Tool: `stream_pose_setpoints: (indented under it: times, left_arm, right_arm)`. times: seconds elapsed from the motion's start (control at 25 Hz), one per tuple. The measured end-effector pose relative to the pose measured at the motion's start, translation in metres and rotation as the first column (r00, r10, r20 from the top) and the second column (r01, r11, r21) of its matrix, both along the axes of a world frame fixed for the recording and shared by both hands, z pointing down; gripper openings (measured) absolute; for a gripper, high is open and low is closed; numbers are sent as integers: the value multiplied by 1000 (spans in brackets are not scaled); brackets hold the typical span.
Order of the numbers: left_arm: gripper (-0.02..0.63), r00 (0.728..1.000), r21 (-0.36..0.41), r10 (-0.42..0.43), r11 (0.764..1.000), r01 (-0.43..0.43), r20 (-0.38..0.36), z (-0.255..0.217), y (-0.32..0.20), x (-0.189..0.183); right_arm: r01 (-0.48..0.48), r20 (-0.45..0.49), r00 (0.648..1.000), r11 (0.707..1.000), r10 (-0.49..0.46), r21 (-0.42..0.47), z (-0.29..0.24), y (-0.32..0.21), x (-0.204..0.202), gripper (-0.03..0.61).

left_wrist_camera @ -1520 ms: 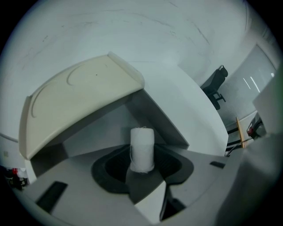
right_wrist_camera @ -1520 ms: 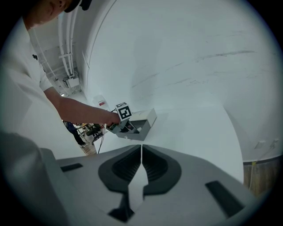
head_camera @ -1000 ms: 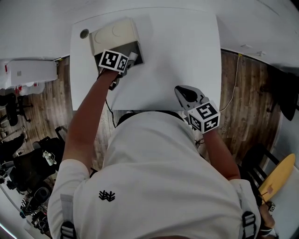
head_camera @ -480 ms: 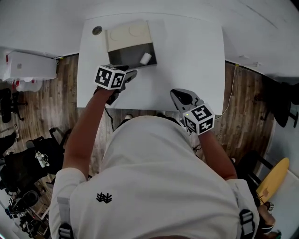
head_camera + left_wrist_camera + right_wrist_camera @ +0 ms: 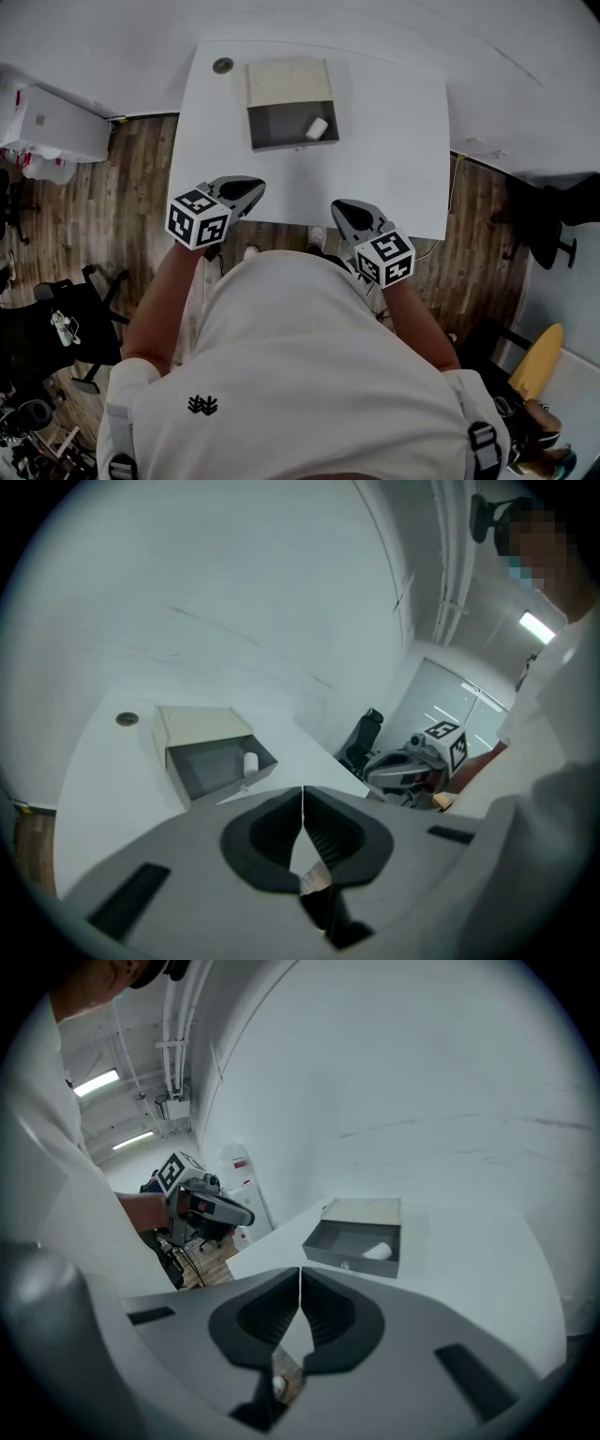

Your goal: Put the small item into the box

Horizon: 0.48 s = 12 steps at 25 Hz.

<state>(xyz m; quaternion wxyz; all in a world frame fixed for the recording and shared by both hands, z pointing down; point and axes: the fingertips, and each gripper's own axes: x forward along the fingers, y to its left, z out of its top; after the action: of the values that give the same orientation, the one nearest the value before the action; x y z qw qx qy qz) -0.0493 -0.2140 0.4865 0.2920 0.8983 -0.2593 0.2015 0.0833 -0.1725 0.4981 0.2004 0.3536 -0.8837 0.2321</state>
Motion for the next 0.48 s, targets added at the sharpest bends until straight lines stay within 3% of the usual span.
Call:
stream_pose_setpoints:
  times: [0.2,0.48]
  left_arm:
    - [6,999,81,-41,996,43,-31,-19,37,-43]
    - [6,989,63,-85,994,93,-121,-30,86,-94]
  right_arm:
    - [19,-17,1000,1000,-19,18,-5,25,-38,11]
    - [32,-35,999,998,-30,50,-12,58,-86,9]
